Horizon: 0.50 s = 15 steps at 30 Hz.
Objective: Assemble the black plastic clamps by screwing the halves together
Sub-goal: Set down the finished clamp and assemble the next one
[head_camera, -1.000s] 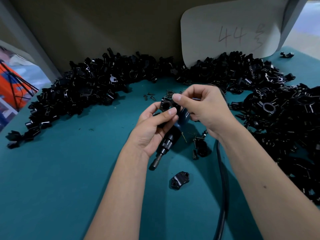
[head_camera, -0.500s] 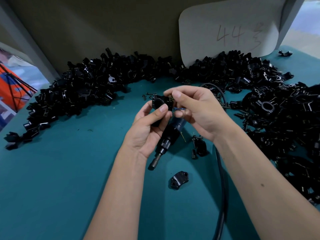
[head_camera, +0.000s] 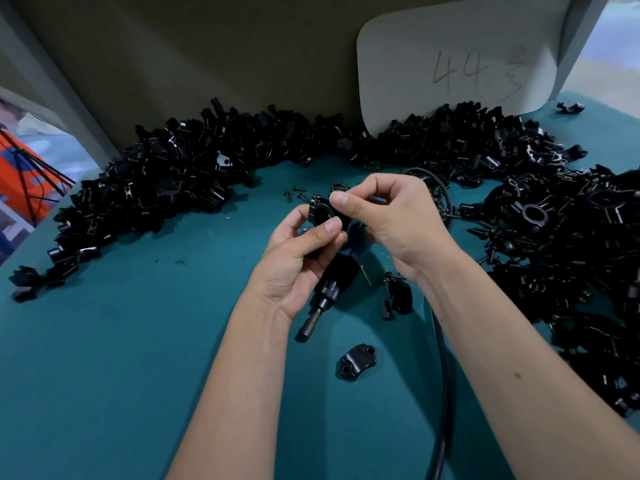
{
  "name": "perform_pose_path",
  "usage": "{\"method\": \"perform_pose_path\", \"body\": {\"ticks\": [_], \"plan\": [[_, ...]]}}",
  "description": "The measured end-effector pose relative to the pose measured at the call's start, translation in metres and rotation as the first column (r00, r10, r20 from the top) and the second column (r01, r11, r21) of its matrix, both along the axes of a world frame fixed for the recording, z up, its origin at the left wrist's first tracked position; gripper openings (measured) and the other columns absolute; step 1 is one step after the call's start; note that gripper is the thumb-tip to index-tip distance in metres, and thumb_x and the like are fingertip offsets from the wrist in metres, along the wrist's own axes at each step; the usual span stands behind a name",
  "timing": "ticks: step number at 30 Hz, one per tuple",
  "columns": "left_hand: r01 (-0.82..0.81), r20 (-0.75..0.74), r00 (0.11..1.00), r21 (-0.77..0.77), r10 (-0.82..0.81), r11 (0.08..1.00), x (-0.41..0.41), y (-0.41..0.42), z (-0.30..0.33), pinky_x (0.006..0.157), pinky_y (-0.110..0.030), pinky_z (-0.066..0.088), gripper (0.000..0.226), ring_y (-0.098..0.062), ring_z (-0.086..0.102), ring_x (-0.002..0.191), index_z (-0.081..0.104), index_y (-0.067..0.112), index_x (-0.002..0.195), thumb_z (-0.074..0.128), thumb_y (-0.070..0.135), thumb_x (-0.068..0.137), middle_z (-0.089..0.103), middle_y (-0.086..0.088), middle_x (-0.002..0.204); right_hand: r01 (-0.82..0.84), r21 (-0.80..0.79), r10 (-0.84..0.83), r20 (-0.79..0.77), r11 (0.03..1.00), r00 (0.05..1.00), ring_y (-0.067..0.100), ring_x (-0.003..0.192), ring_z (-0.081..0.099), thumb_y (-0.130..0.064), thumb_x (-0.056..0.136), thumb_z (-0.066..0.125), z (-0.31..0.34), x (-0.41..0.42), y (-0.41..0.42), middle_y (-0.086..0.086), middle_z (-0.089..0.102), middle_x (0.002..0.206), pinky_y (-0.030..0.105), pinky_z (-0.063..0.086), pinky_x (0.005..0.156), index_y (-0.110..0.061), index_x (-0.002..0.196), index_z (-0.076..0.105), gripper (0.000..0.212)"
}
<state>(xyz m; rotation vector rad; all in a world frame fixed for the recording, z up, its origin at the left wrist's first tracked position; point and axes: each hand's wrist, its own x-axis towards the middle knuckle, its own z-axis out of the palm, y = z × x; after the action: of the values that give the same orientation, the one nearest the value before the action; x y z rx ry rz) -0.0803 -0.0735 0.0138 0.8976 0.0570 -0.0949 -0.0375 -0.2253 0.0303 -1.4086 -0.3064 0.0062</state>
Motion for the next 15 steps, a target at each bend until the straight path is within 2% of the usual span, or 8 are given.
{"method": "perform_pose_path", "body": {"ticks": [3, 4, 7, 9, 11, 15], "plan": [[-0.018, 0.008, 1.000, 0.011, 0.018, 1.000, 0.000, -0.002, 0.002, 0.065, -0.016, 0.058, 0.048, -0.014, 0.068, 0.075, 0.061, 0.006, 0.117, 0.076, 0.003, 0.071, 0.073, -0.004, 0.088, -0.024, -0.046, 0.024, 0.007, 0.999, 1.000, 0.008, 0.063, 0.057, -0.025, 0.084, 0.085, -0.002, 0.001, -0.004, -0.003, 0.066, 0.070, 0.020, 0.043, 0.054, -0.018, 0.078, 0.076, 0.013], [-0.022, 0.009, 1.000, -0.006, 0.022, 1.000, 0.001, -0.003, 0.002, 0.065, -0.016, 0.058, 0.050, -0.014, 0.068, 0.074, 0.060, 0.006, 0.119, 0.076, 0.002, 0.071, 0.074, -0.005, 0.089, -0.082, -0.027, 0.082, 0.003, 0.996, 0.997, 0.008, 0.063, 0.052, -0.023, 0.090, 0.080, -0.001, 0.000, -0.006, -0.004, 0.065, 0.070, 0.019, 0.039, 0.051, -0.020, 0.084, 0.079, 0.007], [-0.028, 0.027, 0.999, -0.040, 0.029, 0.999, 0.000, -0.004, 0.001, 0.065, -0.017, 0.058, 0.051, -0.012, 0.068, 0.071, 0.059, 0.007, 0.120, 0.075, 0.001, 0.072, 0.071, -0.005, 0.083, -0.153, -0.010, 0.154, 0.049, 0.988, 0.987, 0.012, 0.061, 0.041, -0.011, 0.096, 0.072, 0.002, 0.000, -0.008, 0.008, 0.061, 0.072, 0.018, 0.033, 0.047, -0.018, 0.090, 0.082, 0.014], [-0.029, 0.053, 0.998, -0.042, 0.031, 0.999, 0.000, -0.006, 0.000, 0.066, -0.017, 0.059, 0.044, -0.012, 0.069, 0.070, 0.062, 0.008, 0.114, 0.075, -0.001, 0.073, 0.069, -0.003, 0.079, -0.080, -0.025, 0.082, 0.103, 0.996, 0.991, 0.004, 0.053, 0.047, -0.009, 0.089, 0.079, 0.005, 0.001, -0.007, 0.000, 0.063, 0.064, 0.015, 0.037, 0.047, -0.013, 0.081, 0.078, 0.010], [-0.038, 0.084, 0.996, -0.026, 0.040, 0.999, 0.000, -0.008, 0.000, 0.067, -0.019, 0.059, 0.038, -0.011, 0.070, 0.069, 0.061, 0.009, 0.106, 0.075, -0.002, 0.073, 0.070, -0.002, 0.077, 0.036, -0.039, -0.031, 0.114, 0.999, 0.993, -0.001, 0.050, 0.053, -0.013, 0.082, 0.087, 0.004, 0.002, -0.003, -0.010, 0.063, 0.057, 0.012, 0.041, 0.050, -0.014, 0.070, 0.070, 0.020], [-0.045, 0.102, 0.994, 0.002, 0.045, 0.999, 0.000, -0.011, 0.001, 0.070, -0.021, 0.060, 0.026, -0.011, 0.072, 0.073, 0.060, 0.008, 0.104, 0.073, 0.010, 0.081, 0.074, -0.001, 0.083, 0.133, -0.036, -0.132, 0.017, 0.990, 0.991, 0.005, 0.050, 0.046, -0.025, 0.080, 0.090, 0.002, 0.001, -0.001, -0.002, 0.054, 0.058, 0.016, 0.038, 0.048, -0.017, 0.061, 0.057, 0.039]]}}
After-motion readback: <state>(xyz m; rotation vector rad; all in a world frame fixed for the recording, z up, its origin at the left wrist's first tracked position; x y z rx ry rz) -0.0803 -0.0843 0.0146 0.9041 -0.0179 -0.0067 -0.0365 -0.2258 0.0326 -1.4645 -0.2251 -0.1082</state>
